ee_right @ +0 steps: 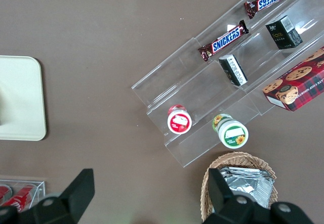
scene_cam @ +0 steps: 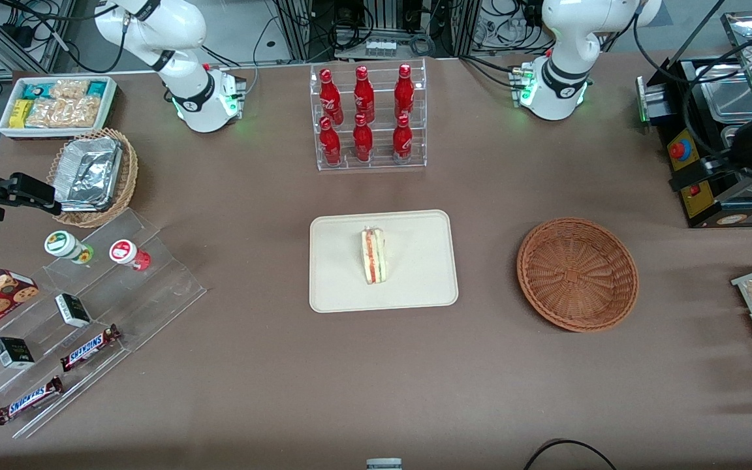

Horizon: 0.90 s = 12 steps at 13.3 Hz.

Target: Place sandwich from basket to tray

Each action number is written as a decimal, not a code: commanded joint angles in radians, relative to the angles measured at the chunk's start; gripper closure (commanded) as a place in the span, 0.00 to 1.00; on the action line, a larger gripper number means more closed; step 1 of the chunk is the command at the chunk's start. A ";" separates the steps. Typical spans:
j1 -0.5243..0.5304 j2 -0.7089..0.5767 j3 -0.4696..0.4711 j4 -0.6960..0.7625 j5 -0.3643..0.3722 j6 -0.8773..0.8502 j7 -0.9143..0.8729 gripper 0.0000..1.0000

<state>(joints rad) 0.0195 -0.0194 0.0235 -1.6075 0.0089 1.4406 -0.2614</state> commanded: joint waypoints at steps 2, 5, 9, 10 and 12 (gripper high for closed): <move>0.023 -0.096 -0.016 -0.100 -0.004 0.041 0.033 0.00; 0.010 -0.093 -0.022 -0.086 -0.003 0.044 0.028 0.00; -0.021 -0.059 -0.020 -0.032 0.002 0.037 0.036 0.00; -0.023 -0.056 -0.020 -0.029 0.002 0.034 0.037 0.00; -0.026 -0.054 -0.020 -0.029 0.000 0.034 0.036 0.00</move>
